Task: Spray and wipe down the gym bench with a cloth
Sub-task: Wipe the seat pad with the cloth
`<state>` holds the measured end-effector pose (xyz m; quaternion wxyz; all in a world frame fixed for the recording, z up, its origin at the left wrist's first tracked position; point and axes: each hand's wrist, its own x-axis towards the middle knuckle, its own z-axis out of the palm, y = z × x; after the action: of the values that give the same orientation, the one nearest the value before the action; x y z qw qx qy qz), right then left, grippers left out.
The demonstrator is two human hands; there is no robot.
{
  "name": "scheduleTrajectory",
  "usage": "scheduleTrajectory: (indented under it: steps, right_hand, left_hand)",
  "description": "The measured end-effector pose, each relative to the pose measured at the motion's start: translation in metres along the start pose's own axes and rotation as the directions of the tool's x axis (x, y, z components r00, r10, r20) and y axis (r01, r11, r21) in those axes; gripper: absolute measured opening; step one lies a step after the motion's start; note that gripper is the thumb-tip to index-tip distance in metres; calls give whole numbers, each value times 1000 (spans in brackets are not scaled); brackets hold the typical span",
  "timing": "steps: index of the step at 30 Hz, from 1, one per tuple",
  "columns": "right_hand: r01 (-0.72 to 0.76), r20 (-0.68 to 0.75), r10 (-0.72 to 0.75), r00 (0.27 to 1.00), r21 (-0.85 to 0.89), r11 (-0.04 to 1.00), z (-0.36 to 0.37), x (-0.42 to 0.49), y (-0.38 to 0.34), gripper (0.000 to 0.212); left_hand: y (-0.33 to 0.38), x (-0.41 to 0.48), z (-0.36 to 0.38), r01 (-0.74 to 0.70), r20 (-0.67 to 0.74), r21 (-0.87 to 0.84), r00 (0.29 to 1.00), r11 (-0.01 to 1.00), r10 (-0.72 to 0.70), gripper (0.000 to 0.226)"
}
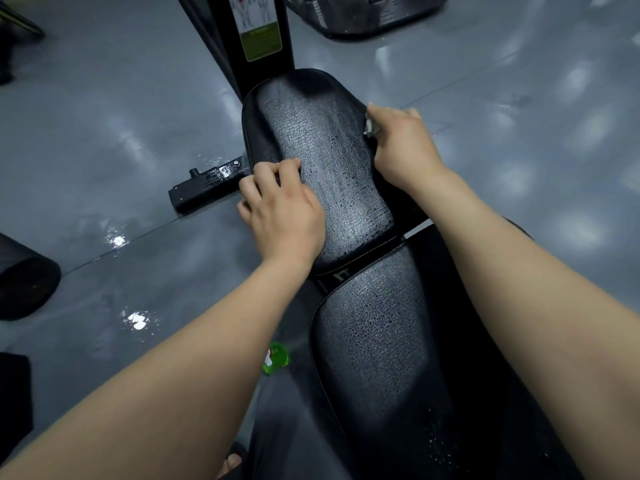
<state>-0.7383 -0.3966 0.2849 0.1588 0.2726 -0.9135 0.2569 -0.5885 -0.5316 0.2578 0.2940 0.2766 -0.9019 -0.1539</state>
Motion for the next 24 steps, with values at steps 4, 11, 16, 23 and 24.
scheduleTrajectory:
  steps: [4,11,16,23,24]
  right_hand:
    - [-11,61,11,998,-9,1000,14,27,-9,31]
    - [36,145,-43,989,48,998,-4,26,-10,41]
    - [14,151,-9,988,-34,999,-36,-18,15,37]
    - [-50,162,43,986,36,998,-22,6,1,40]
    - [-68,159,56,986,68,995,-18,13,-4,45]
  left_hand:
    - [-1,1,1,-3,-18,8,1000,1000,3,32]
    - [-3,2,0,-3,-11,10,1000,1000,3,33]
    - [-2,1,0,-11,-6,-7,1000,1000,11,33]
    - [-3,-1,0,-28,-31,-4,999,1000,28,34]
    - [-3,-1,0,-31,-33,-8,999,999,31,35]
